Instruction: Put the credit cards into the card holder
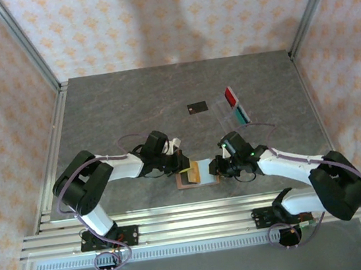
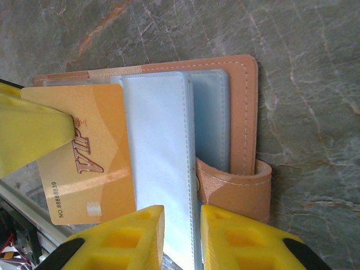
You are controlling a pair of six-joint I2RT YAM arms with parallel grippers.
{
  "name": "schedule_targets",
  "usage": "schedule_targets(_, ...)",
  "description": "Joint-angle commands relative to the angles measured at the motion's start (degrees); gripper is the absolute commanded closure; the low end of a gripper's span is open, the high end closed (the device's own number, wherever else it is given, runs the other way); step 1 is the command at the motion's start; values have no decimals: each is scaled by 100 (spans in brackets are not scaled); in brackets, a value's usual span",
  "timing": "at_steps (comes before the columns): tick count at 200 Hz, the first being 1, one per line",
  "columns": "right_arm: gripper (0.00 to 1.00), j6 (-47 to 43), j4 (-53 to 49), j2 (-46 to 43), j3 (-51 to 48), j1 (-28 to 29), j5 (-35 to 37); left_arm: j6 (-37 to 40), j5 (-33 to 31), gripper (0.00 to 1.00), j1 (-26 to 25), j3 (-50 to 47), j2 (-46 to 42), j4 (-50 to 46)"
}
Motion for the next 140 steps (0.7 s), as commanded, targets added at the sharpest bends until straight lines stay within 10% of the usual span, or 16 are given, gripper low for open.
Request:
schedule_targets(1,76,-143,-154,-137,85,33,207,18,-6,100,29,-51,66,84)
schedule_targets(140,63,-286,-6,-66,277,-151,-352,-249,-190,100,-129,-294,178,516)
